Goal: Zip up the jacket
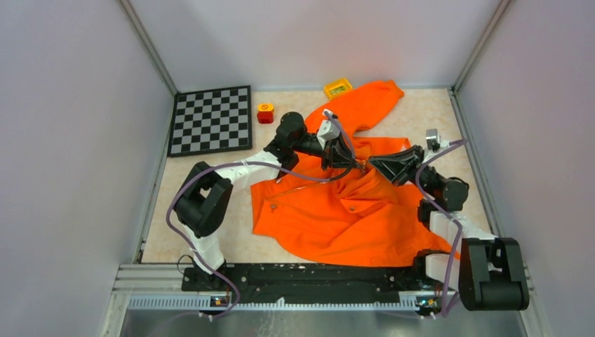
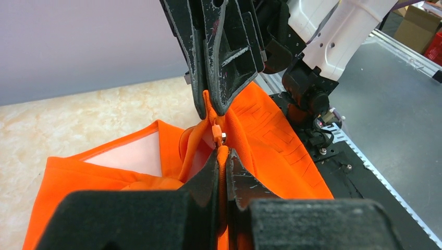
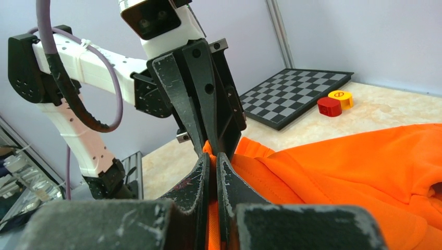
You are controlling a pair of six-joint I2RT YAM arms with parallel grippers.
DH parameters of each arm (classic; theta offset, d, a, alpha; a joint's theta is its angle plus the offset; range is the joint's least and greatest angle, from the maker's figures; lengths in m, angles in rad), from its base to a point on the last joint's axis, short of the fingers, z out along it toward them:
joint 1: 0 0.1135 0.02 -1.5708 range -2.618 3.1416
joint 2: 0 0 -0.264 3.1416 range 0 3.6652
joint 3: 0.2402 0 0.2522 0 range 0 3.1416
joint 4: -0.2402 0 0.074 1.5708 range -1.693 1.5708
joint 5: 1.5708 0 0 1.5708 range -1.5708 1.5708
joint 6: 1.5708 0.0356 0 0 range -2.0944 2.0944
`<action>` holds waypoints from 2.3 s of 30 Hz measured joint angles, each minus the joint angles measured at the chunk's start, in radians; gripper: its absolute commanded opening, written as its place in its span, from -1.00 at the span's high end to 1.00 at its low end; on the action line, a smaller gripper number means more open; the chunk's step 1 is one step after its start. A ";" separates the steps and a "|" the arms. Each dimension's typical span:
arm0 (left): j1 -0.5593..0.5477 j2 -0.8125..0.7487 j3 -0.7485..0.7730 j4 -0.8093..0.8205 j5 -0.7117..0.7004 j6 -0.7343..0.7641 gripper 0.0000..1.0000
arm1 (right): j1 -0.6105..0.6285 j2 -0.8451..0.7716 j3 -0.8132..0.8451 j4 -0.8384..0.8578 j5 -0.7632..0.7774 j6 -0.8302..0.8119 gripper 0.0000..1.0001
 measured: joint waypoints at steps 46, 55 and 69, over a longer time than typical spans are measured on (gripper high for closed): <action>0.049 -0.049 -0.090 0.134 -0.042 -0.206 -0.09 | 0.048 0.018 0.050 -0.014 0.056 0.095 1.00; 0.050 0.042 -0.090 0.451 -0.034 -0.476 -0.20 | 0.048 0.019 0.050 -0.014 0.058 0.097 1.00; 0.007 0.092 -0.073 0.531 -0.086 -0.566 -0.16 | 0.048 0.031 0.050 -0.009 0.056 0.103 1.00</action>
